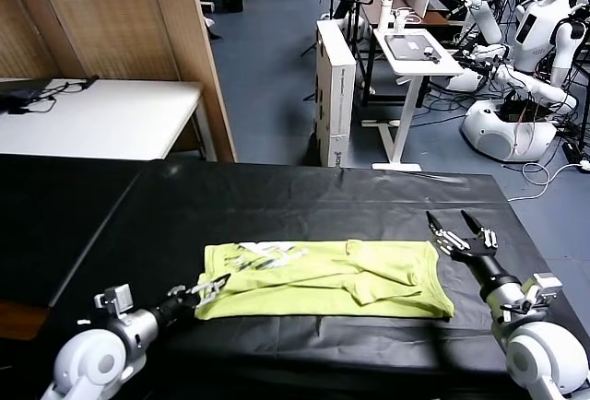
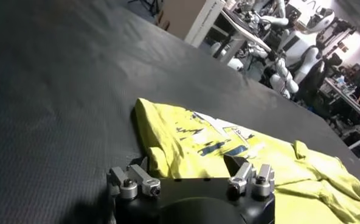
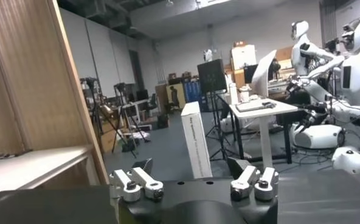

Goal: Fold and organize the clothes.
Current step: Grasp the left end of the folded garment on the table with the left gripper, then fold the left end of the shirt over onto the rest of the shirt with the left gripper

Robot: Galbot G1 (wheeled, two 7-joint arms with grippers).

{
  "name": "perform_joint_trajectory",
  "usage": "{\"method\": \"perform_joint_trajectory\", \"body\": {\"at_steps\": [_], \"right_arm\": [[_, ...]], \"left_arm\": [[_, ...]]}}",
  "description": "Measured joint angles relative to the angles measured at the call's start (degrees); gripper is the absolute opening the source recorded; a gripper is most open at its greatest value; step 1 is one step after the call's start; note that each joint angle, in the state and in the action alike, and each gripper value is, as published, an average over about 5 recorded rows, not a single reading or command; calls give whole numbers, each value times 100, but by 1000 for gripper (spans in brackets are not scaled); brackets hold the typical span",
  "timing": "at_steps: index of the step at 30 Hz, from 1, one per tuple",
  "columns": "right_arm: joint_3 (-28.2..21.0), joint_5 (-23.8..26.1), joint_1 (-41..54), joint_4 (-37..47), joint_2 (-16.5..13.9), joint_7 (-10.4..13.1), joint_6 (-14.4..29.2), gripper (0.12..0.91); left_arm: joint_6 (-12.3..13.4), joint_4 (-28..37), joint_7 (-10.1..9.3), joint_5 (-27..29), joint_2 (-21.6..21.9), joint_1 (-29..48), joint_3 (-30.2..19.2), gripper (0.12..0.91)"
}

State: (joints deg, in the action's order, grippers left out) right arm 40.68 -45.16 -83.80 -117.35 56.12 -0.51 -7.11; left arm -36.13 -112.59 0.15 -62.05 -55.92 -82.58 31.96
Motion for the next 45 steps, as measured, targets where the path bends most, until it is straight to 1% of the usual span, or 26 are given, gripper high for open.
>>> {"method": "perform_joint_trajectory", "body": {"at_steps": [2,3,6,7,11,13,14,18,23,31,36,38,42,45], "right_arm": [[-9,6,9,-7,14,2,-2,907],[-14,9,12,-11,20,3,-3,907],[-20,15,15,-22,33,3,-4,907],[-20,16,14,-24,36,3,-4,907],[-20,20,14,-25,44,4,-5,907],[-20,21,25,-25,46,4,-7,907],[-23,22,34,-25,48,5,-8,907],[-49,35,70,-22,71,7,-14,907],[-78,52,92,-12,125,21,-14,907],[-78,56,141,75,202,117,0,907],[-97,61,197,129,252,172,1,907],[-110,68,209,146,276,188,2,907],[-136,103,205,173,342,210,2,907],[-144,153,175,172,401,223,2,907]], "left_arm": [[6,1,-14,9,1,-3,0,865],[12,2,-28,16,2,-3,0,828],[32,8,-92,48,5,-2,2,662],[36,11,-110,57,7,-3,3,587],[39,19,-136,90,9,-22,6,343],[39,15,-135,103,8,-35,5,257],[37,8,-134,108,7,-41,4,229],[28,-51,-124,122,1,-62,-4,188],[36,-131,-128,218,-16,-76,-11,183],[104,-287,-298,627,85,-153,190,183],[176,-332,-405,705,289,-292,532,183],[204,-352,-448,700,398,-364,726,183],[262,-434,-487,876,634,-550,1161,183],[279,-538,-542,880,726,-698,1467,183]]}}
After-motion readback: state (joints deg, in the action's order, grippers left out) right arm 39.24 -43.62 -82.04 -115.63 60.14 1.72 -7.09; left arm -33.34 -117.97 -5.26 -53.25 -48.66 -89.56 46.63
